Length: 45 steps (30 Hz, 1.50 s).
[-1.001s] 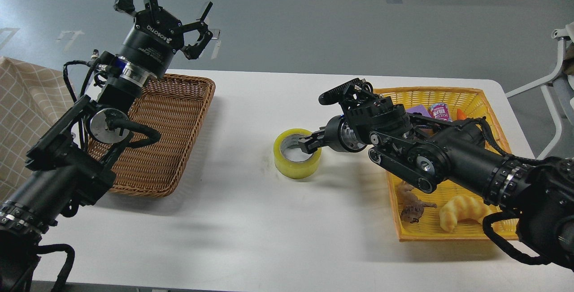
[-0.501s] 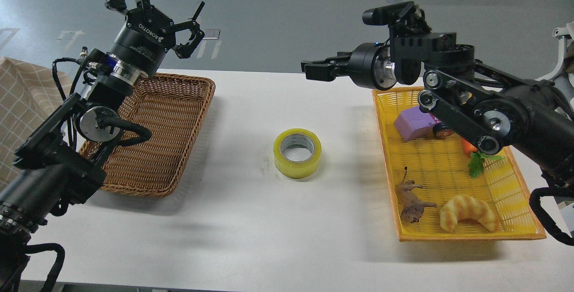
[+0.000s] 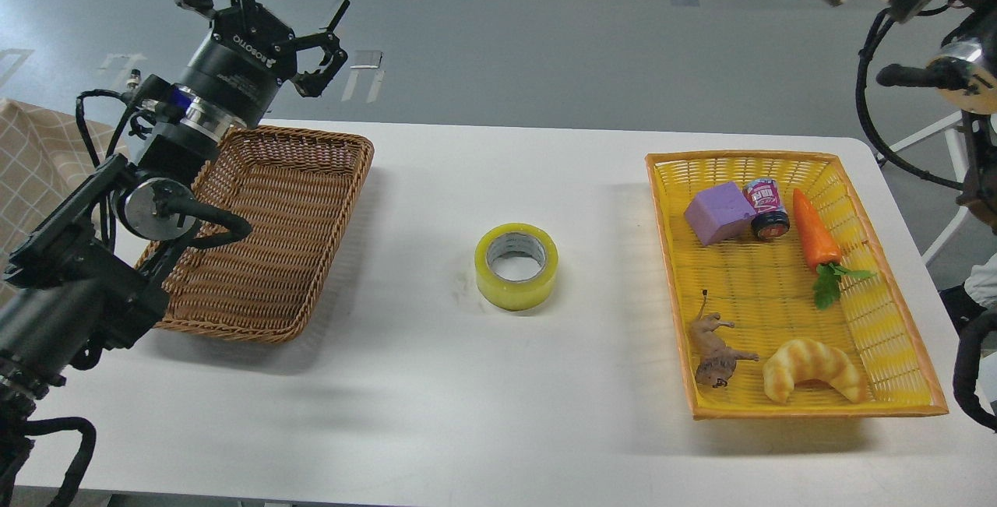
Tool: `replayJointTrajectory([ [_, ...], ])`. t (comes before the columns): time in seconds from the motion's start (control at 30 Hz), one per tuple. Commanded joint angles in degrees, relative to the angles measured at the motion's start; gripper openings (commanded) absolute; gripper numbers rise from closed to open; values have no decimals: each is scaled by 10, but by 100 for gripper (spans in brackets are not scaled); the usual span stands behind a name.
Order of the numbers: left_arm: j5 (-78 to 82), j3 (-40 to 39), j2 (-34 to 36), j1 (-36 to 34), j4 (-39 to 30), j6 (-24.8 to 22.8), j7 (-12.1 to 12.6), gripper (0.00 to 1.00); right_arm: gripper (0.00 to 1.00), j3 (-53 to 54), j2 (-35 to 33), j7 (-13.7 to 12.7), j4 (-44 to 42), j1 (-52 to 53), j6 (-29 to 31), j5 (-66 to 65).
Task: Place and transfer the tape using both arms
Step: 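Release the tape roll and retract the right gripper upward, then reach the left gripper over the wicker basket toward the tape roll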
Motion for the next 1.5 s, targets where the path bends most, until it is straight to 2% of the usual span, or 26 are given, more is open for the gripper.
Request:
replayJointTrajectory([
  [0.0, 0, -1, 8, -1, 0, 0, -1, 98, 100, 63, 7, 2, -2, -46, 0, 105],
  [0.1, 0, -1, 7, -4, -1, 0, -1, 98, 100, 93, 12, 3, -6, -78, 0, 191],
  [0.23, 0, -1, 5, -8, 0, 0, -1, 98, 100, 101, 15, 4, -15, -107, 0, 239],
  [0.43, 19, 2, 7, -13, -2, 0, -1, 98, 100, 110, 95, 5, -48, -127, 0, 324],
  [0.8, 252, 1, 6, -29, -2, 0, -7, 98, 100, 103, 118, -3, -75, -147, 0, 379],
  [0.93, 365, 1, 5, -36, -6, 26, -8, 98, 100, 85, 119, -32, -71, -164, 0, 445],
  [1.07, 478, 2, 6, -37, -36, 56, -8, 98, 100, 79, 122, -43, -68, -175, 0, 477],
  [1.2, 585, 1, 4, -40, -52, 64, -11, 98, 100, 79, 141, -50, -67, -192, 0, 479],
  [1.34, 695, 3, 3, -39, -82, 90, -26, 98, 100, 77, 151, -54, -70, -209, 0, 479],
  [1.47, 792, 11, 6, -33, -119, 91, -37, 98, 100, 76, 151, -54, -70, -227, 0, 479],
])
